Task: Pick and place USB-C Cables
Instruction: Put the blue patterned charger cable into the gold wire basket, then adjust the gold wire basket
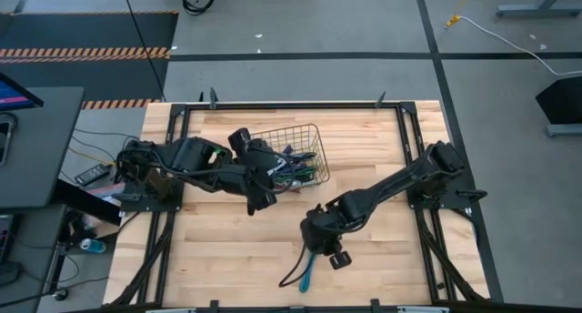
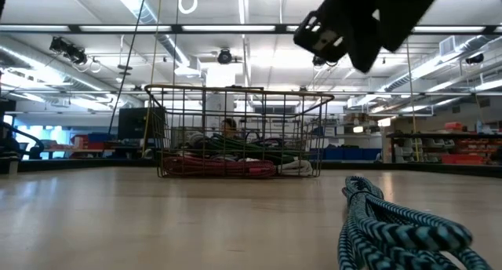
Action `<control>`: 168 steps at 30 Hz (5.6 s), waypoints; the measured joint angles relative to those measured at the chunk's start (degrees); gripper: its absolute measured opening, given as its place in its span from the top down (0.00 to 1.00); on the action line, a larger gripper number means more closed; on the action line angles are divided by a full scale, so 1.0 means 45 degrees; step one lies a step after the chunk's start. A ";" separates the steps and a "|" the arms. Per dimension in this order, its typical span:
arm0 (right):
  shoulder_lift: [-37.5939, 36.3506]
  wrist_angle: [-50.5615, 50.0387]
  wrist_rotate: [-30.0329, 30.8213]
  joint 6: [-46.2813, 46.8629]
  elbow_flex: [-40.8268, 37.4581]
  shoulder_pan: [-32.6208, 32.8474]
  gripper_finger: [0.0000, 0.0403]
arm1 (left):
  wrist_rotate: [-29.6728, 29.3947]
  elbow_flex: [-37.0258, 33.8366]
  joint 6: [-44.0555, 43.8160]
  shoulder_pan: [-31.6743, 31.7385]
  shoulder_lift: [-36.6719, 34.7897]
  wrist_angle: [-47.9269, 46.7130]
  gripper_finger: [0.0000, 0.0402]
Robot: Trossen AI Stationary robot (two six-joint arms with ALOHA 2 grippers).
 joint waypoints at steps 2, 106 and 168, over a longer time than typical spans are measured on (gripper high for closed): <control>0.0247 0.0079 0.0013 -0.0380 0.0000 0.0076 0.68 | 0.0002 0.0000 -0.0026 0.0000 0.0000 -0.0001 0.40; -0.0081 -0.0708 0.1161 -0.5724 0.1588 -0.7276 0.61 | 0.0010 -0.0010 -0.0240 0.0010 0.0000 -0.0549 0.40; -0.0461 -0.4409 0.0250 -0.1814 -0.0874 -0.1351 1.00 | 0.0010 -0.0010 -0.0223 0.0017 0.0002 -0.0530 0.40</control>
